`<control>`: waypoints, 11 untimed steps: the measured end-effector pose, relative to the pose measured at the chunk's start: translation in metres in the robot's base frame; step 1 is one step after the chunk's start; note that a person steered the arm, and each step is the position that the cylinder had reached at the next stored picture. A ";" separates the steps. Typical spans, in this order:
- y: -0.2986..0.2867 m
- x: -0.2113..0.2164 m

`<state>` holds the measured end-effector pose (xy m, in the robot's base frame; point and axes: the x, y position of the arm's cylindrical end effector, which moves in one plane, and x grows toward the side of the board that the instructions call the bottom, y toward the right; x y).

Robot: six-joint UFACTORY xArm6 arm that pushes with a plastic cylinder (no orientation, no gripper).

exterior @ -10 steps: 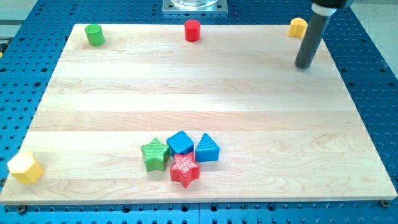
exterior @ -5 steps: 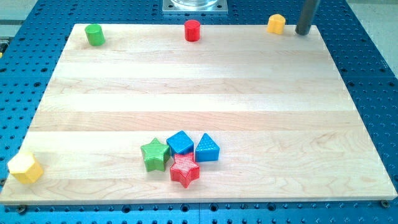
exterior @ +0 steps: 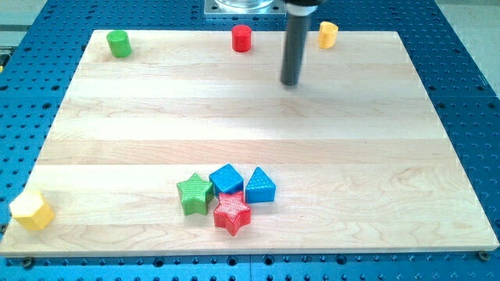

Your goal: Push the yellow heart vertical to the blue cube

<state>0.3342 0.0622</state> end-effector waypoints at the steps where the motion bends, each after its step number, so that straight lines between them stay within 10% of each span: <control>1: 0.073 -0.017; 4: 0.120 -0.139; 7: -0.043 -0.033; 11: -0.052 -0.012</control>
<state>0.3222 0.0099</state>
